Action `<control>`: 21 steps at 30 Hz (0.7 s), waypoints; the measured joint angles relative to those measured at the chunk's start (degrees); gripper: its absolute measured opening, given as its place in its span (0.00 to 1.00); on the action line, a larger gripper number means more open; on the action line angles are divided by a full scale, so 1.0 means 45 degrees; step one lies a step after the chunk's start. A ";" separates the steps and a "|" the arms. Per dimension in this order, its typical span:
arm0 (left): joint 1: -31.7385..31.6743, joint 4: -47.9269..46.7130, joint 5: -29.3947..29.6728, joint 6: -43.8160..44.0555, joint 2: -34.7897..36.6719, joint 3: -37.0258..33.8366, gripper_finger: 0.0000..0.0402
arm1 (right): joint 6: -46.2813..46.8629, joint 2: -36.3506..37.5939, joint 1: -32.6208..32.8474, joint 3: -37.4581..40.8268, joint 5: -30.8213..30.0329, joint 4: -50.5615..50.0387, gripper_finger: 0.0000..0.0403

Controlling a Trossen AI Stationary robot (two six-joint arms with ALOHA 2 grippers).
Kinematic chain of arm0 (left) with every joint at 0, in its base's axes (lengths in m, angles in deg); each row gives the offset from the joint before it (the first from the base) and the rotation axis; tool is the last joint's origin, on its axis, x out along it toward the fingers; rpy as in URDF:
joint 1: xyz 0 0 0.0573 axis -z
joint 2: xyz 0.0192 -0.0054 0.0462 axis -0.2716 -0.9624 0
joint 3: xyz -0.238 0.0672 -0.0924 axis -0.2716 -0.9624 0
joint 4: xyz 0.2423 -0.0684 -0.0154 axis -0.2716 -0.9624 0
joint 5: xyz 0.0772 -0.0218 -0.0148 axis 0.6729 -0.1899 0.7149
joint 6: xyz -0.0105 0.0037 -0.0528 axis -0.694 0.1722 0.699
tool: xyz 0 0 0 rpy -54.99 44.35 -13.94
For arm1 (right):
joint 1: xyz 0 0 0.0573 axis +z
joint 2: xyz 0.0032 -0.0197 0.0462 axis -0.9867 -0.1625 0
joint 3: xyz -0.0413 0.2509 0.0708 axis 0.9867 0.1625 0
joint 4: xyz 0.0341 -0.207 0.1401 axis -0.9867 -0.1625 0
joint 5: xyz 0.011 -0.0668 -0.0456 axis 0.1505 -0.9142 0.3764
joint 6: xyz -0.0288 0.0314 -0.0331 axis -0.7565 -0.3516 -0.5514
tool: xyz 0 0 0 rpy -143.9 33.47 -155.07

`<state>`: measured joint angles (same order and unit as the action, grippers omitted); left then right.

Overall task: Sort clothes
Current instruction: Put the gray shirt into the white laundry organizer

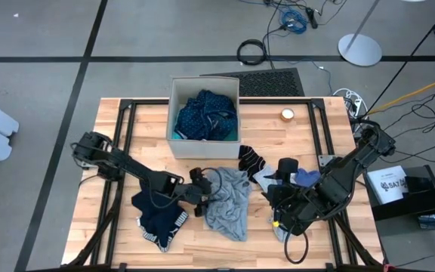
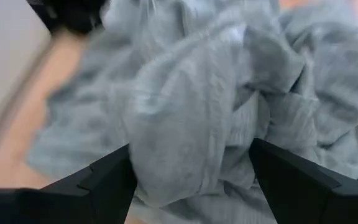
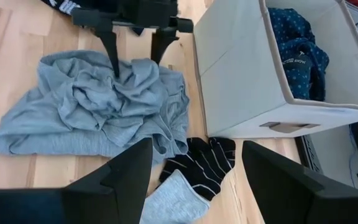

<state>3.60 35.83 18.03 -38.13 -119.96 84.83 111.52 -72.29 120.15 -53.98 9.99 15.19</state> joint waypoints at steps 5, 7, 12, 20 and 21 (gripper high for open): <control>-0.0113 0.0335 -0.0746 0.1053 -0.1292 0.0040 0.77 | -0.0059 -0.0005 -0.0005 0.0211 0.0003 -0.0002 0.58; -0.0117 0.0720 -0.0965 0.1348 -0.1792 0.0064 0.77 | -0.0080 -0.0003 -0.0005 0.0211 -0.0017 0.0012 0.58; -0.0122 0.1044 -0.1421 0.1476 -0.2514 0.0104 0.77 | -0.0085 -0.0005 -0.0005 0.0211 -0.0015 0.0012 0.58; -0.0132 0.0433 -0.1965 0.0356 -0.2514 0.0122 0.77 | -0.0134 -0.0005 -0.0009 0.0211 -0.0039 0.0012 0.58; -0.0132 0.0408 -0.1978 0.0232 -0.2514 0.0117 0.77 | -0.0134 -0.0005 -0.0005 0.0211 -0.0044 0.0012 0.58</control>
<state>3.00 37.67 9.13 -37.08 -131.28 85.36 110.92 -72.31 120.13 -53.03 9.79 15.25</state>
